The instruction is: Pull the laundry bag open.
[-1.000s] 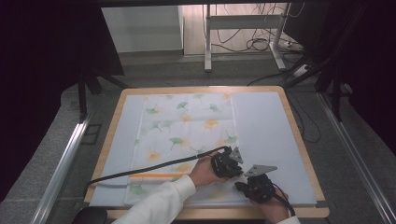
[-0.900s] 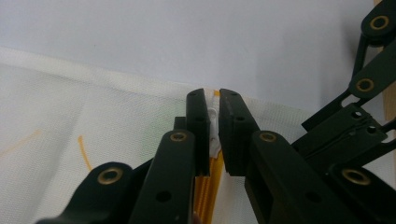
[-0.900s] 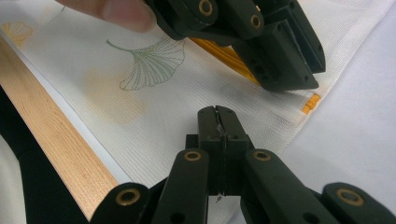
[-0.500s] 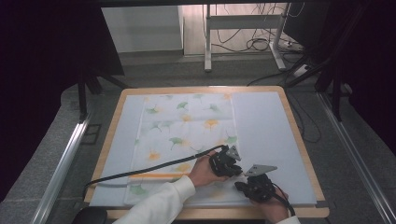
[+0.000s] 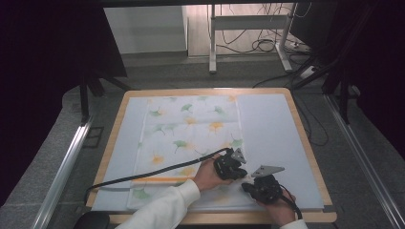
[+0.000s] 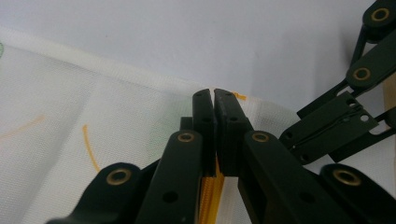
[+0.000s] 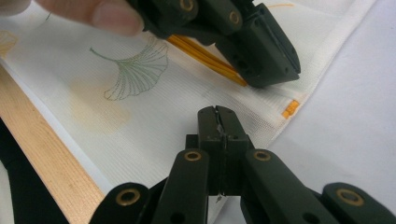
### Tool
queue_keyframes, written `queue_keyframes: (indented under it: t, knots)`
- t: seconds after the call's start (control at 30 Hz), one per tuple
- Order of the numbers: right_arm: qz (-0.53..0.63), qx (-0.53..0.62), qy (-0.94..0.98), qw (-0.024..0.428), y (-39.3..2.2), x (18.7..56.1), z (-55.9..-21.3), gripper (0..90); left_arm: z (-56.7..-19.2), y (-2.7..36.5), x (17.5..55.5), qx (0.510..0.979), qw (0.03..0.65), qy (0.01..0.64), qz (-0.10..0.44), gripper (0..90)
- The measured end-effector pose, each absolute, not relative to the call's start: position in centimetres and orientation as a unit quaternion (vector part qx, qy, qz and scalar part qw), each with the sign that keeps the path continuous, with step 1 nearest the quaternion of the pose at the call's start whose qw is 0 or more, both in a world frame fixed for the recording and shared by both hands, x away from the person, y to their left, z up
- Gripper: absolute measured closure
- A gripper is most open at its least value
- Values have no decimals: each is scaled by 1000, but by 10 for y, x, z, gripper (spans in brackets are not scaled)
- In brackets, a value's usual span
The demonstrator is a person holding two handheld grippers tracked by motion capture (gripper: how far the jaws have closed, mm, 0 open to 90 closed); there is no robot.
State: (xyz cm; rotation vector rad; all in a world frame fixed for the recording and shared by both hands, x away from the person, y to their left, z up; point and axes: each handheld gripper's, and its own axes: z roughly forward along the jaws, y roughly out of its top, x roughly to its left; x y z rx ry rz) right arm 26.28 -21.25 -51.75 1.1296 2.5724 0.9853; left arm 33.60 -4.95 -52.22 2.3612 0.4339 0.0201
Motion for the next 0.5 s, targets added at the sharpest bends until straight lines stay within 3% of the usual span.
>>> queue_keyframes:
  t: [0.5]
  knots:
    - [319,403,852,98,-214,273,-517,895,-523,-50,334,915,365,172,11,900]
